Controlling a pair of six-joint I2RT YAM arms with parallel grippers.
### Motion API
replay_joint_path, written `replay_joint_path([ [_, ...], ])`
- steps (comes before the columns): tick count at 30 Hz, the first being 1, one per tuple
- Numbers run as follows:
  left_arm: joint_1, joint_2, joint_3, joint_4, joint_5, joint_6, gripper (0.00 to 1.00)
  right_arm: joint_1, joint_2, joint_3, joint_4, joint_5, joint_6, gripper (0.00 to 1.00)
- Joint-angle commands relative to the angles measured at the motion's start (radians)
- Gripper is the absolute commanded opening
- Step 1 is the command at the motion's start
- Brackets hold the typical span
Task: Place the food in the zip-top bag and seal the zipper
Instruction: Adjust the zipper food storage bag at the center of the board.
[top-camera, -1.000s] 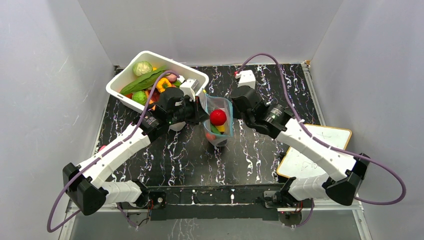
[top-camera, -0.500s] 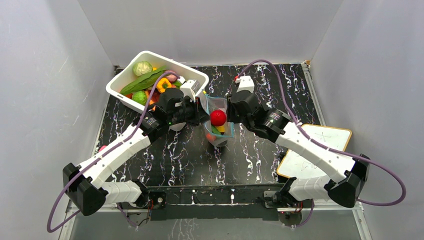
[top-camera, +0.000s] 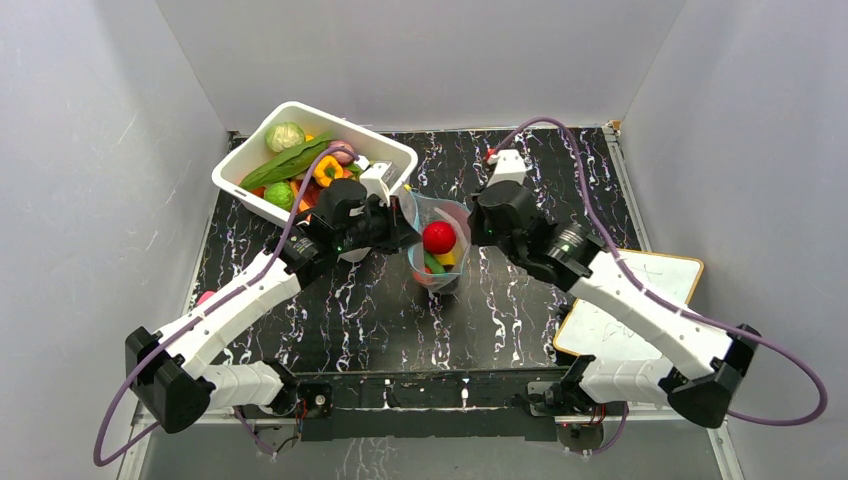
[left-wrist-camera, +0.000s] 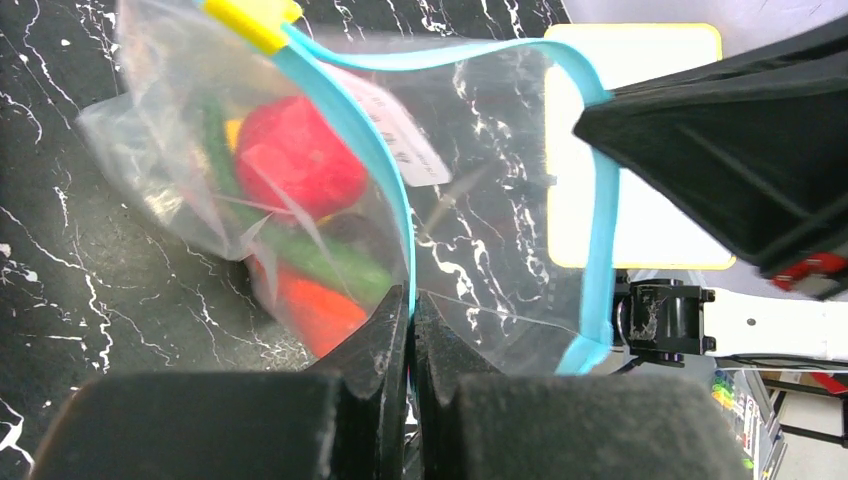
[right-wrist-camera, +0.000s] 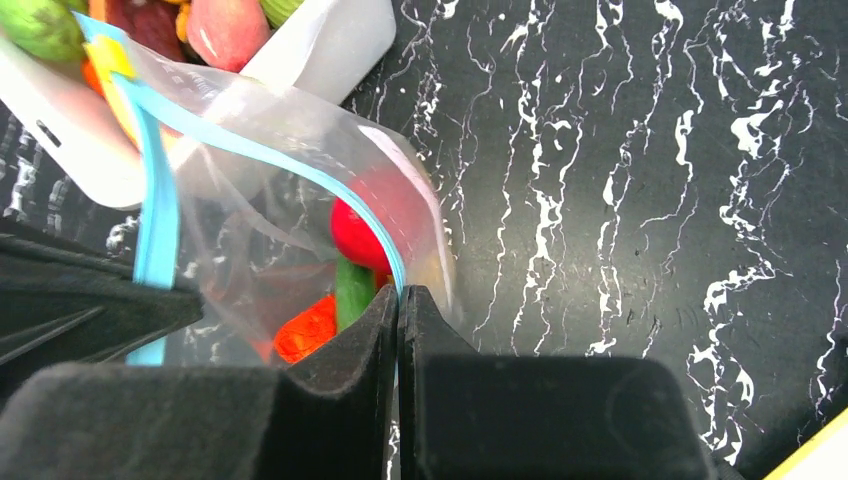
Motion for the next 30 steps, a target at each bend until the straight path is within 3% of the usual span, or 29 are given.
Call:
replay_joint_path([
  [1, -0.002, 0.002, 0.046, 0.002, 0.017, -0.018, 0.00, -0.005, -0.115, 0.090, -0.024, 0.023, 0.025, 0.00],
  [5, -0.002, 0.020, 0.039, 0.014, 0.006, -0.028, 0.01, -0.004, -0.152, -0.014, 0.051, 0.025, 0.024, 0.00],
  [13, -0.002, 0.054, 0.054, -0.033, -0.066, -0.017, 0.47, -0.005, -0.174, -0.158, 0.217, -0.038, 0.047, 0.00],
  [20, -0.001, 0.056, 0.136, -0.159, -0.249, 0.042, 0.73, -0.005, -0.198, -0.239, 0.285, -0.069, 0.072, 0.00],
  [24, 0.006, 0.081, 0.194, -0.217, -0.361, 0.079, 0.82, -0.005, -0.227, -0.285, 0.332, -0.074, 0.092, 0.00],
  [30, 0.120, 0.135, 0.277, -0.254, -0.341, 0.112, 0.88, -0.005, -0.254, -0.306, 0.356, -0.101, 0.094, 0.00],
])
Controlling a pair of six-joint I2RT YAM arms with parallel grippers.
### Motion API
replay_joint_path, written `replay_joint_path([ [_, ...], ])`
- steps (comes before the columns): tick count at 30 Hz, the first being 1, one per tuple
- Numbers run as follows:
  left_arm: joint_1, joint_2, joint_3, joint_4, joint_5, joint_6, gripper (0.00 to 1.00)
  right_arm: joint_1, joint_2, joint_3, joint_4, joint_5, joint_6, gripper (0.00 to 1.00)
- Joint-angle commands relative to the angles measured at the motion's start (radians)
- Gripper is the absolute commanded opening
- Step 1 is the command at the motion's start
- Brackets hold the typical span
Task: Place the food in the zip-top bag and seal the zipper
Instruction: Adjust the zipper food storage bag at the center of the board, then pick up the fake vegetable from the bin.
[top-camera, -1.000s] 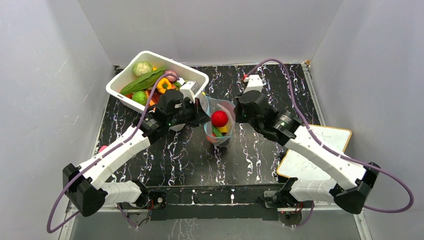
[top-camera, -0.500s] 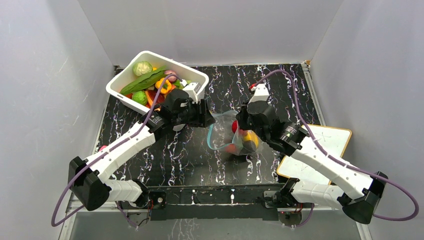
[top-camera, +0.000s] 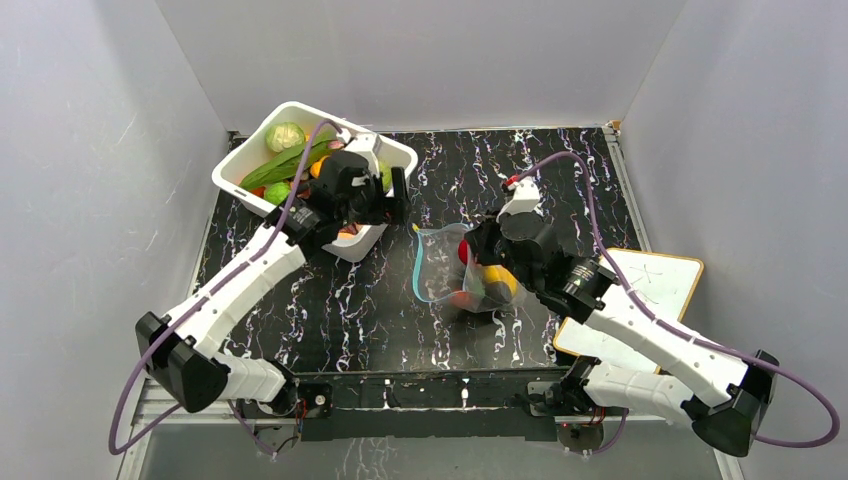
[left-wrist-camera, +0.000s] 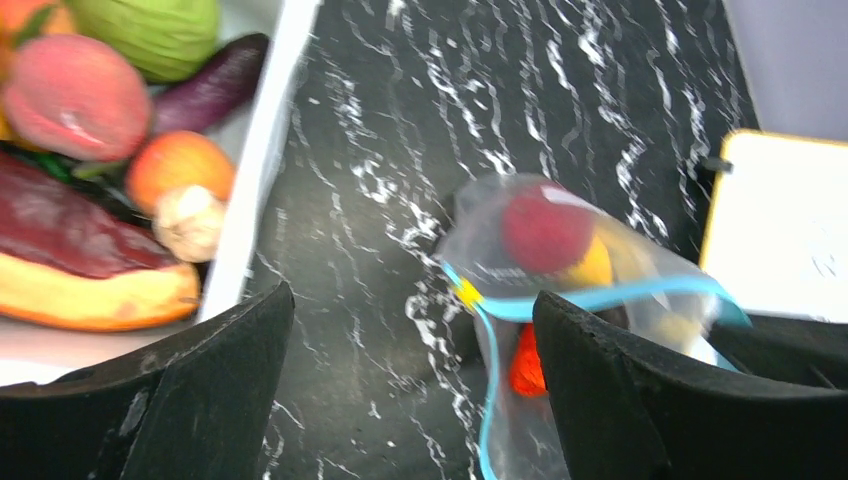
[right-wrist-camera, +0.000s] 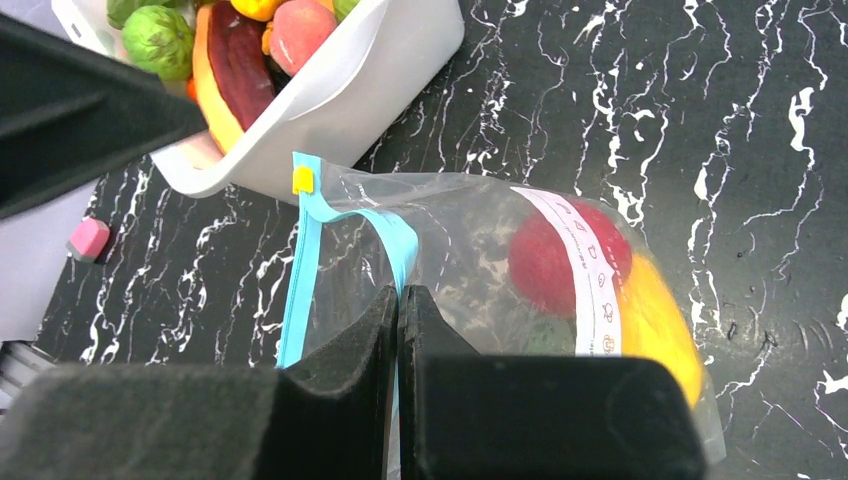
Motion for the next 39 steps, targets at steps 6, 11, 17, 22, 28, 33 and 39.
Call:
replay_joint_path([
  [6, 0.214, 0.067, 0.097, -0.041, -0.039, 0.083, 0.98, -0.004, -0.049, -0.014, 0.117, -0.040, 0.003, 0.00],
  [11, 0.305, 0.129, 0.096, -0.013, -0.050, 0.139, 0.93, -0.004, -0.037, -0.011, 0.106, -0.059, 0.017, 0.00],
  [17, 0.368, 0.254, 0.118, 0.026, -0.071, 0.181, 0.83, -0.004, -0.032, -0.017, 0.126, -0.078, 0.029, 0.00],
  [22, 0.393, 0.334, 0.146, 0.054, -0.018, 0.198, 0.83, -0.004, -0.020, -0.003, 0.119, -0.083, 0.031, 0.00],
  [28, 0.403, 0.372, 0.169, 0.064, -0.051, 0.219, 0.84, -0.004, -0.015, 0.007, 0.110, -0.083, 0.033, 0.00],
  [33, 0.430, 0.395, 0.172, 0.129, -0.100, 0.233, 0.83, -0.004, -0.012, 0.014, 0.100, -0.089, 0.032, 0.00],
  [39, 0.431, 0.472, 0.232, 0.142, -0.147, 0.251, 0.94, -0.005, -0.020, 0.020, 0.092, -0.083, 0.030, 0.00],
])
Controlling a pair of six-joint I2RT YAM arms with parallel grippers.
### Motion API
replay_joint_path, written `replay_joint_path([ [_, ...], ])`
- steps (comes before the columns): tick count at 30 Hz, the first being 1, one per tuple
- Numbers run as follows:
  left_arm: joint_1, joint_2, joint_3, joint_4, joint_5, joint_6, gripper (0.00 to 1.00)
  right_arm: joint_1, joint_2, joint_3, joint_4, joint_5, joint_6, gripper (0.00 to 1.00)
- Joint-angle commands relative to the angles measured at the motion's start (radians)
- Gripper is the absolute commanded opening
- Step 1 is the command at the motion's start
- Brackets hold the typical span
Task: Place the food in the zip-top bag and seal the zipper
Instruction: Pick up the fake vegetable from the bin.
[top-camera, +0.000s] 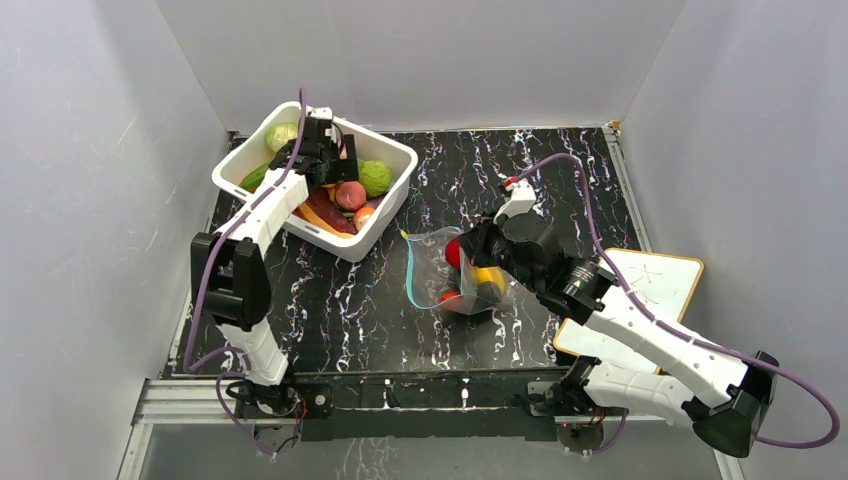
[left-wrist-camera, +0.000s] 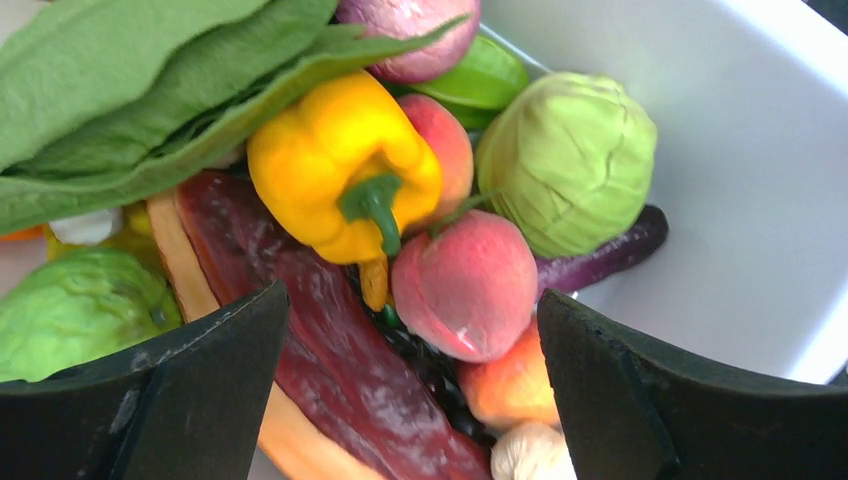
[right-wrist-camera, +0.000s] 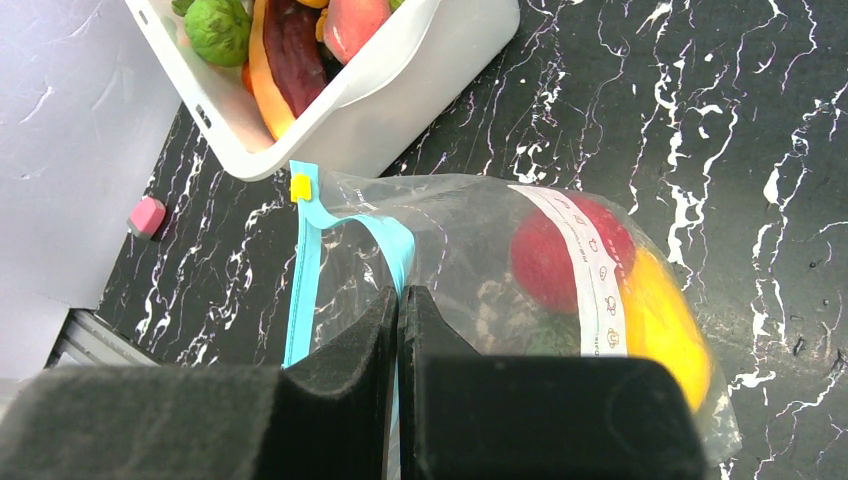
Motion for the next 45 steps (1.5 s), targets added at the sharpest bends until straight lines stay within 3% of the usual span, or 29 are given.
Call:
replay_joint_path([
  [1, 0.007, 0.036, 0.062, 0.035, -0.068, 0.030, 0.95, -0.004, -0.010, 0.037, 0.041, 0.008, 0.004, 0.00],
  [24, 0.022, 0.207, 0.162, 0.097, -0.197, 0.095, 0.96, -0.004, -0.052, 0.040, 0.011, 0.043, -0.010, 0.00],
  [28, 0.022, 0.229, 0.183, 0.096, -0.192, 0.109, 0.83, -0.004, -0.059, 0.046, 0.004, 0.055, -0.013, 0.00],
  [31, 0.021, 0.247, 0.238, 0.010, -0.182, 0.101, 0.55, -0.004, -0.060, 0.047, 0.000, 0.054, -0.015, 0.00],
  [33, 0.021, 0.226, 0.225, 0.002, -0.166, 0.090, 0.45, -0.004, -0.057, 0.044, -0.002, 0.054, -0.015, 0.00],
  [45, 0.021, 0.026, 0.129, -0.086, -0.059, 0.023, 0.33, -0.005, -0.035, 0.038, 0.011, 0.007, 0.006, 0.00],
])
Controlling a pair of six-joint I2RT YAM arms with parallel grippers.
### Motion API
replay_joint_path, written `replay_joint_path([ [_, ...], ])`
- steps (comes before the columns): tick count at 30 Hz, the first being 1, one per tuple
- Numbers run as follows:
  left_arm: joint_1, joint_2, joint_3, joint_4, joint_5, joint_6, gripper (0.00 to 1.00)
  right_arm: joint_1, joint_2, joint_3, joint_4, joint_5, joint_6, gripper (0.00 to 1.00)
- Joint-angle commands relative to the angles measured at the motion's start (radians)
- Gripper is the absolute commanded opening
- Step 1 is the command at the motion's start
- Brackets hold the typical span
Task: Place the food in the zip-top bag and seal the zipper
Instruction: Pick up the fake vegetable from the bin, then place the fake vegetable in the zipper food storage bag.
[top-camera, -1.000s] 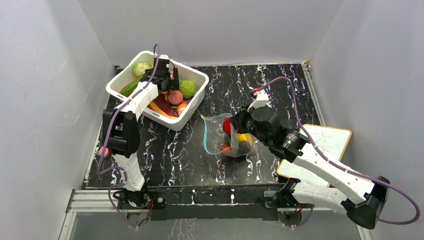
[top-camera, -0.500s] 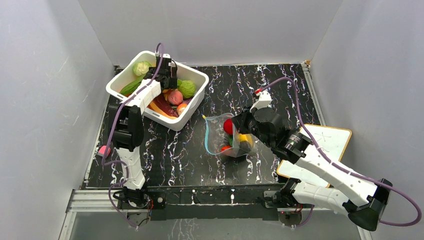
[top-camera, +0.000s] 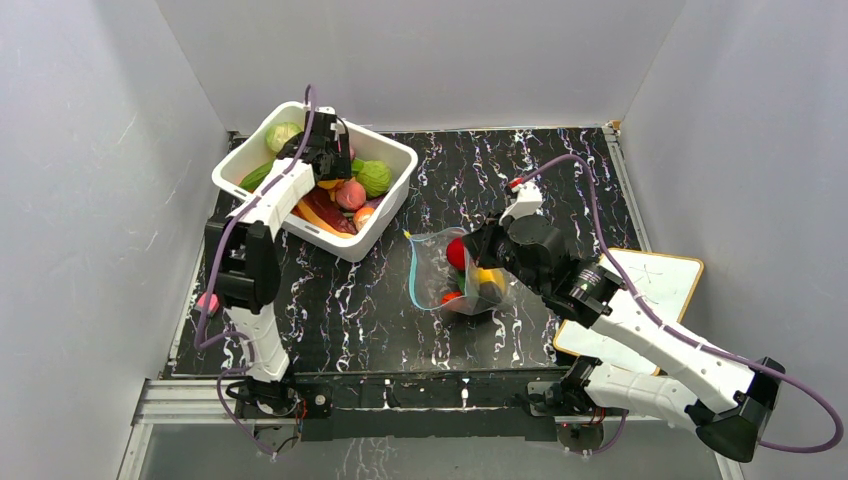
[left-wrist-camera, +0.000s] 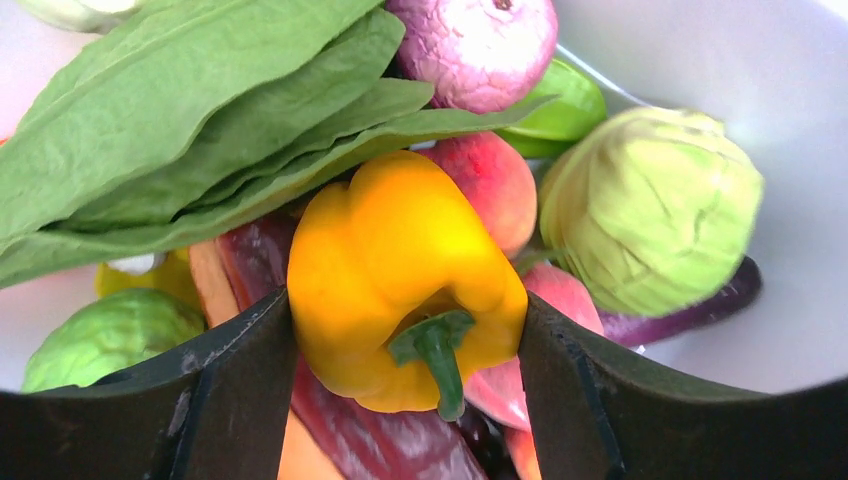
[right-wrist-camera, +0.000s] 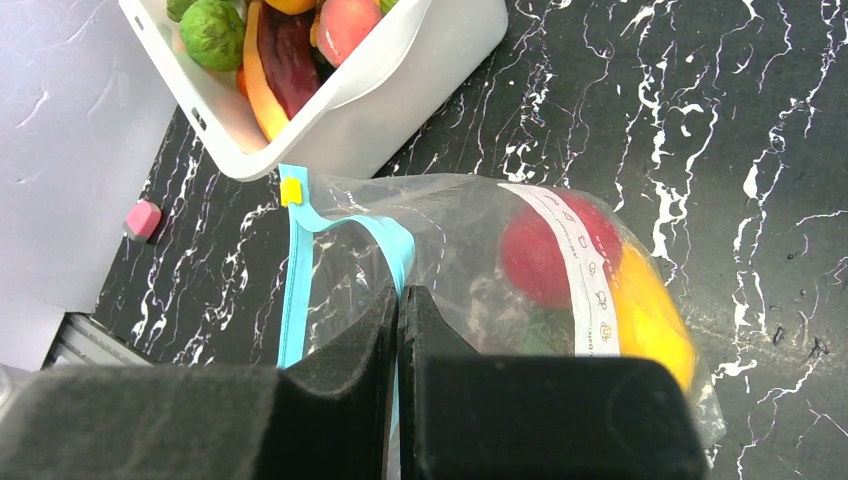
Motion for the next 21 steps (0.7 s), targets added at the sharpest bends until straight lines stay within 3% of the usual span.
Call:
replay_joint_path([
  [1, 0.004, -0.171, -0.020, -0.063, 0.068, -0.036, 0.33, -0.004, 0.003, 0.041, 0.046, -0.016, 0.013, 0.00],
  [13, 0.004, -0.425, -0.118, -0.181, 0.345, -0.118, 0.30, -0.004, 0.029, 0.037, 0.114, -0.047, 0.102, 0.00],
  [21, 0.004, -0.618, -0.244, -0.153, 0.697, -0.170, 0.31, -0.004, 0.039, 0.030, 0.146, 0.005, 0.170, 0.00],
])
